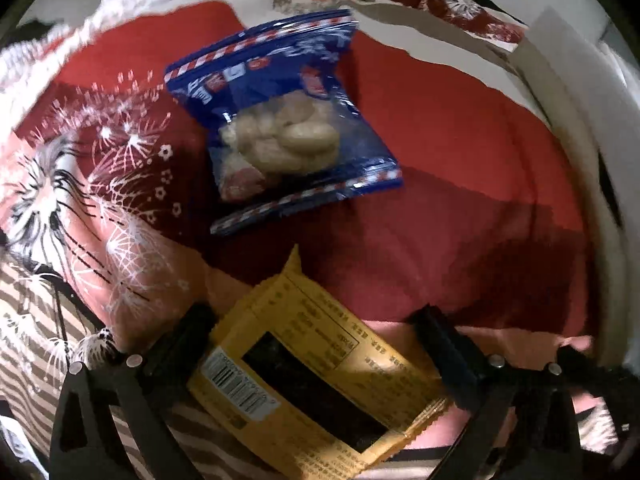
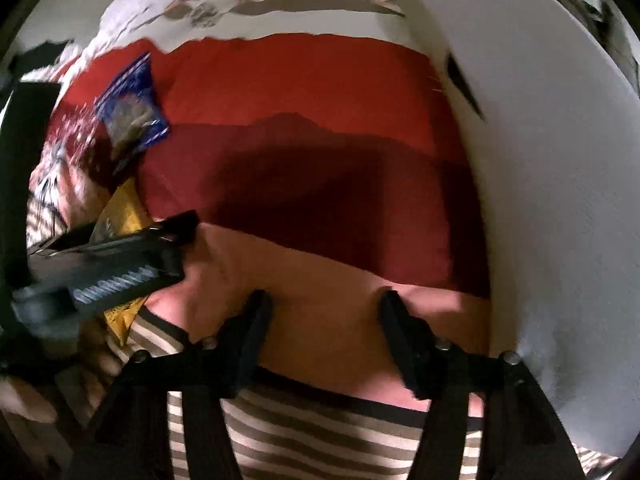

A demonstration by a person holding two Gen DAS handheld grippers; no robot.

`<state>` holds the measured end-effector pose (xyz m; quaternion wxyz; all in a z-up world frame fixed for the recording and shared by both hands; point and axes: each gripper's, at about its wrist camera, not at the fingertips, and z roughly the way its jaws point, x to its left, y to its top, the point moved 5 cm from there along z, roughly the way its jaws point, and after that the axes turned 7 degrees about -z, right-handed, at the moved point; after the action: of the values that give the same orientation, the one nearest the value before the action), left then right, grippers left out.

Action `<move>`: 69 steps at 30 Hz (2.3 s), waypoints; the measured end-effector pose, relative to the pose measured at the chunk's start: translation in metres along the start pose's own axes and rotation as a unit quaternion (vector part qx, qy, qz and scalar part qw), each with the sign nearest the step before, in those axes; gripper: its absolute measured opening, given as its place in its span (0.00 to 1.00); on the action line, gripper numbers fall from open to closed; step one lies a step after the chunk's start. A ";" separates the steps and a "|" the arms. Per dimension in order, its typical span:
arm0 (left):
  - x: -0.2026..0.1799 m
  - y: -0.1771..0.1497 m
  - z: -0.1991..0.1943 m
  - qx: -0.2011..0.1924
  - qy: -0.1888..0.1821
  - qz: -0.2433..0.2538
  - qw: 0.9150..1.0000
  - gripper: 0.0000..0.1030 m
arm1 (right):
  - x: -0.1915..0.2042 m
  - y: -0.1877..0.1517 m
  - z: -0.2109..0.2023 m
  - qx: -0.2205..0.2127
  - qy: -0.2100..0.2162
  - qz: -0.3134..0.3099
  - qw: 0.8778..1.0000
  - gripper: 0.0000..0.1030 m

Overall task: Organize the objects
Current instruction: 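Move the right gripper over to the yellow snack packet on the bed, then close the right gripper on the yellow snack packet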

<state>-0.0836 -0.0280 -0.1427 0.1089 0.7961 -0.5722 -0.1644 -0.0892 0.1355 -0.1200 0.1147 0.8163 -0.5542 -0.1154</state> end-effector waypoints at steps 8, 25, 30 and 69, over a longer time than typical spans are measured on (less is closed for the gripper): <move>0.000 0.002 0.001 0.017 -0.005 0.006 1.000 1.00 | 0.009 0.001 0.007 0.003 -0.004 -0.018 1.000 0.80; -0.007 0.014 -0.042 -0.035 -0.016 0.026 0.999 0.72 | 0.006 0.010 -0.026 -0.036 0.016 -0.020 0.999 0.65; -0.006 0.016 -0.102 -0.148 -0.048 0.044 0.987 0.72 | -0.013 0.016 -0.073 -0.151 0.092 0.063 0.982 0.65; 0.036 0.040 -0.166 -0.266 -0.071 -0.041 0.960 0.68 | 0.044 0.011 -0.146 -0.361 0.025 -0.035 0.932 0.64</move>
<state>-0.0444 -0.0772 0.0197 0.2690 0.7476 -0.4806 -0.3712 -0.0369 0.0988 0.0195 0.4111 0.7415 -0.4433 -0.2909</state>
